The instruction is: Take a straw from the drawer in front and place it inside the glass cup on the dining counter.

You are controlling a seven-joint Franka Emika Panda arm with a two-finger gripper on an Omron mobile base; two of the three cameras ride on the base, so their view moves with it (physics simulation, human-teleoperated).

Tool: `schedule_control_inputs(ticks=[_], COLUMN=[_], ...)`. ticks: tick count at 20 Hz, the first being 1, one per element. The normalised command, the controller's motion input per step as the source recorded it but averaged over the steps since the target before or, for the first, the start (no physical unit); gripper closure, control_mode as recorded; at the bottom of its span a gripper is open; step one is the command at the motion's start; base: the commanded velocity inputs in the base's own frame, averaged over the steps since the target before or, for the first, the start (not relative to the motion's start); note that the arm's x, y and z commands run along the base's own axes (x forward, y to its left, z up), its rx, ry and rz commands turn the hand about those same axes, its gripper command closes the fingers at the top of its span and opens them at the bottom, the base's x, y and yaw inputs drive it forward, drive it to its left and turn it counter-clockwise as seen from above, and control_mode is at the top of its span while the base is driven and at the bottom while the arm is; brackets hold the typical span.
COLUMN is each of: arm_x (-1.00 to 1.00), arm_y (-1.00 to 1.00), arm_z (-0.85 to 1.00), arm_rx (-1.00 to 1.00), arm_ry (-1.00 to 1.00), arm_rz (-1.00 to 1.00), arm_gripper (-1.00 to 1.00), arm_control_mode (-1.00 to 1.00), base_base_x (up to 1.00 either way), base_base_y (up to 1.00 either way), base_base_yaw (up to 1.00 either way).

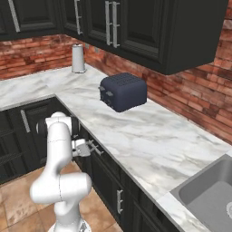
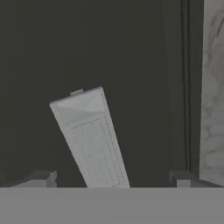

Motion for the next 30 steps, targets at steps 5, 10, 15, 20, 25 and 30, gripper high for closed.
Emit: schedule_control_inputs(ticks=[5, 10, 15, 20, 25, 30], arm_x=[0.33, 0.36, 0.23, 0.33, 0.03, -0.35], arm_y=[-0.18, -0.22, -0.17, -0.12, 0.0, 0.27], arm_z=[0.03, -0.01, -0.09, 0.0, 0.0, 0.0], arm_rx=[0.0, 0.0, 0.0, 0.0, 0.0, 0.0], arm_ry=[0.03, 0.02, 0.05, 0.0, 0.0, 0.0], arm_rz=[0.0, 0.0, 0.0, 0.0, 0.0, 0.0], arm_gripper=[-1.0, -1.0, -1.0, 1.0, 1.0, 1.0], arm_control_mode=[-1.0, -1.0, -1.0, -1.0, -1.0, -1.0], base_base_x=[0.0, 0.0, 0.0, 0.0, 0.0, 0.0], base_base_y=[0.0, 0.0, 0.0, 0.0, 0.0, 0.0], base_base_yaw=[0.0, 0.0, 0.0, 0.0, 0.0, 0.0])
